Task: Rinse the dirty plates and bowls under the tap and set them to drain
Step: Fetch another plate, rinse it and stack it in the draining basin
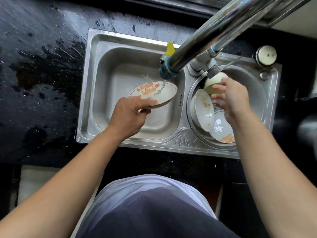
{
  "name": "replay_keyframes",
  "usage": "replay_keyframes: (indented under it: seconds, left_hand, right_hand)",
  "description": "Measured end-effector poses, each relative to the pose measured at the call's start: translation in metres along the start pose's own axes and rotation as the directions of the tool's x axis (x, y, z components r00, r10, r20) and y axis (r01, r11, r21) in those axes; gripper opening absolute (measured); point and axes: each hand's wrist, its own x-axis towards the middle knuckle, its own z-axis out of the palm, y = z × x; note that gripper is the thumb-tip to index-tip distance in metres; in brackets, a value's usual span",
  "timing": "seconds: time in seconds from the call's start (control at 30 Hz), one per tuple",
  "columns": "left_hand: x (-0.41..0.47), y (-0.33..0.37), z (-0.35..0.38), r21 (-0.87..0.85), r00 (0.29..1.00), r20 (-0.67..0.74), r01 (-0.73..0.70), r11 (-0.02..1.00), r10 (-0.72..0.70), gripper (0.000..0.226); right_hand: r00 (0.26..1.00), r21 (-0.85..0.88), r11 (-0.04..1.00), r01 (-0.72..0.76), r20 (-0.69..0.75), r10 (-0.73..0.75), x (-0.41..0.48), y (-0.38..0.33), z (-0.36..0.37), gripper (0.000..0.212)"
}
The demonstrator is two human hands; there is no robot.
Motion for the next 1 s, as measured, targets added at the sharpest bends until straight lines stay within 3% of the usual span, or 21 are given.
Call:
replay_keyframes:
  seconds: [0.07,0.13,0.2,0.33,0.43,0.5,0.57,0.6,0.7,0.8,0.9,1.0]
  left_hand:
    - [-0.009,0.004,0.007,-0.031,0.999,-0.044,-0.028,0.999,0.026,0.039]
    - [-0.019,0.007,0.015,-0.074,0.999,-0.045,-0.033,0.997,0.030,0.041]
    - [-0.028,0.011,0.024,-0.109,0.998,-0.025,-0.054,0.993,0.052,0.043]
    - [-0.044,0.018,0.039,-0.152,0.997,-0.023,-0.072,0.986,0.070,0.042]
    - [-0.046,0.018,0.044,-0.249,0.992,0.123,0.043,0.968,-0.012,0.048]
    - [-0.044,0.017,0.044,-0.215,0.960,0.275,0.114,0.970,-0.052,0.052]
    - [-0.041,0.012,0.045,-0.127,0.923,0.364,0.185,0.975,-0.127,0.057]
    - [-0.039,0.009,0.045,-0.110,0.910,0.376,0.234,0.966,-0.177,0.060]
    - [-0.034,-0.002,0.044,-0.125,0.886,0.300,0.405,0.906,-0.354,0.061]
    - [-0.029,-0.010,0.039,-0.143,0.828,0.259,0.542,0.828,-0.497,0.067]
    - [-0.021,-0.014,0.030,-0.306,0.798,0.260,0.602,0.738,-0.543,0.072]
    - [-0.011,-0.023,0.017,-0.374,0.859,0.195,0.511,0.774,-0.473,0.055]
  right_hand:
    - [0.967,-0.091,0.991,-0.096,0.227,0.114,-0.023,0.014,0.010,0.038]
    - [0.865,-0.201,0.967,-0.159,0.444,0.234,-0.043,0.020,0.021,0.061]
    - [0.798,-0.271,0.955,-0.124,0.544,0.258,-0.058,0.020,0.034,0.069]
    - [0.871,-0.400,0.914,0.066,0.470,0.143,-0.075,0.021,0.055,0.030]
    - [0.926,-0.509,0.850,0.138,0.370,0.071,-0.074,0.030,0.058,0.031]
    - [0.932,-0.686,0.643,0.340,0.336,-0.135,-0.073,0.039,0.057,0.029]
    - [0.842,-0.782,0.368,0.503,0.347,-0.414,-0.073,0.051,0.054,0.022]
    - [0.789,-0.785,0.292,0.546,0.366,-0.493,-0.074,0.055,0.054,0.019]
    - [0.750,-0.806,0.145,0.573,0.445,-0.490,-0.073,0.063,0.058,0.022]
    - [0.719,-0.786,0.148,0.600,0.449,-0.530,-0.075,0.070,0.058,0.025]
    - [0.674,-0.741,0.165,0.651,0.464,-0.575,-0.080,0.080,0.055,0.023]
    - [0.620,-0.703,0.148,0.696,0.483,-0.618,-0.083,0.084,0.056,0.026]
